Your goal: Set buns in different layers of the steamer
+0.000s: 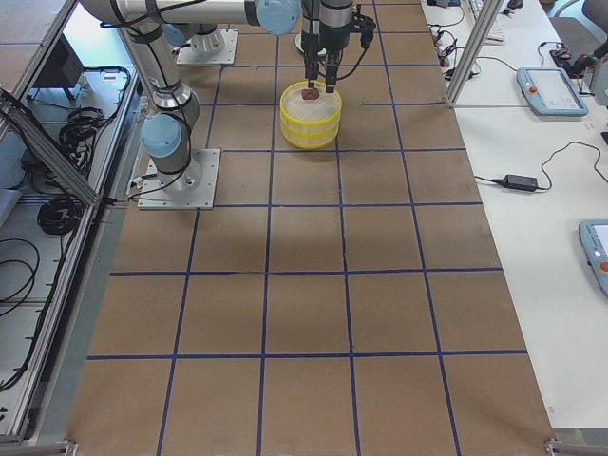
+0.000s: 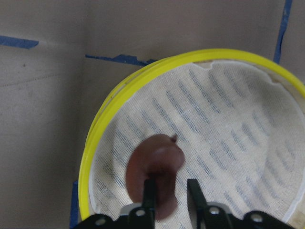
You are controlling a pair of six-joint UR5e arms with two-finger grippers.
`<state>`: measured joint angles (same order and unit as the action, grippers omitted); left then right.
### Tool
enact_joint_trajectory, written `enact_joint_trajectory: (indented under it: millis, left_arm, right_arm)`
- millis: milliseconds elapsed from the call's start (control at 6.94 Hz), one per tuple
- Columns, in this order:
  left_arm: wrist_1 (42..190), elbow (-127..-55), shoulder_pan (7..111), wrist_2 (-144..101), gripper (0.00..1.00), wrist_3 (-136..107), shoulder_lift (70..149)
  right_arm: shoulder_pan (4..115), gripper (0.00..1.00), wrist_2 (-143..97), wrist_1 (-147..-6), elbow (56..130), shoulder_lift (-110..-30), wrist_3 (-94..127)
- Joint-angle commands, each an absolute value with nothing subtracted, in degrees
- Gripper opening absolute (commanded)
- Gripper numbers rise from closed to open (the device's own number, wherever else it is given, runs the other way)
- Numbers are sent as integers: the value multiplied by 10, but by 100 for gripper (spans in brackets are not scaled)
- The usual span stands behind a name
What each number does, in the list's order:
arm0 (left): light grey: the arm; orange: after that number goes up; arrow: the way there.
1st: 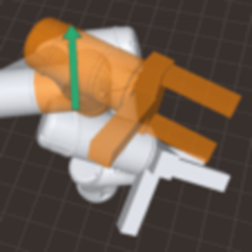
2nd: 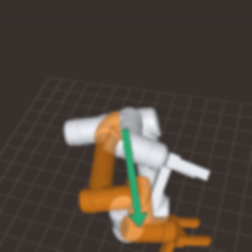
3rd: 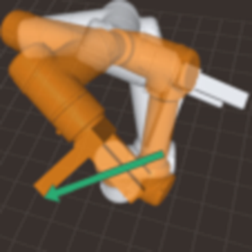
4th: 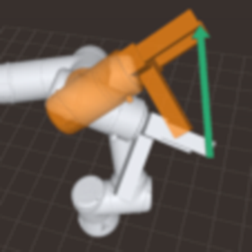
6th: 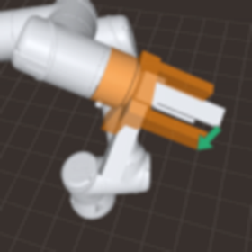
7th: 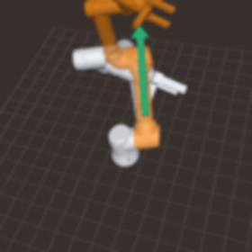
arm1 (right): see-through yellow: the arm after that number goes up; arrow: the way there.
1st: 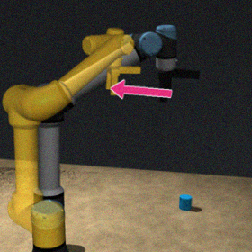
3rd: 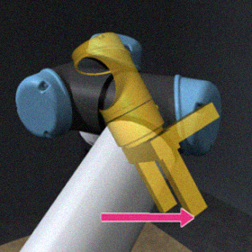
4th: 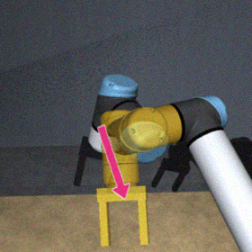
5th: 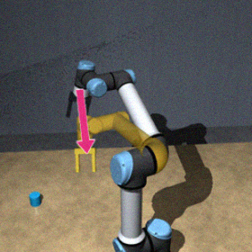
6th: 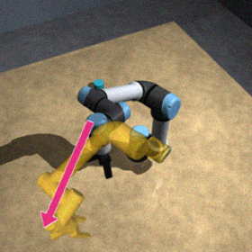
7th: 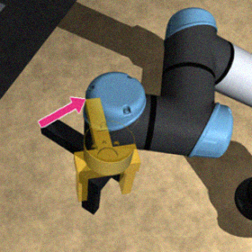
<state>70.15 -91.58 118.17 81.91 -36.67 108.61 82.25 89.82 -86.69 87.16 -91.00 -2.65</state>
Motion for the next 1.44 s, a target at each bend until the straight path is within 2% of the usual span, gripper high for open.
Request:
enact_joint_trajectory:
  millis: [0, 288, 577, 721, 1297]
  left_arm:
    - [787, -887, 1137, 843, 90, -322, 1060]
    - [900, -880, 1038, 892, 90, -131, 972]
    - [940, -880, 929, 895, 97, 23, 913]
    - [945, -880, 903, 896, 100, 65, 898]
    - [940, -885, 894, 922, 100, 69, 891]
  right_arm:
    - [831, 100, 898, -859, 876, -916, -32]
    - [838, 100, 897, -859, 881, -917, -29]
    - [859, 100, 897, -857, 882, -917, -28]
    - [868, 100, 897, -860, 882, -916, -28]
    - [868, 100, 897, -860, 883, -916, -27]
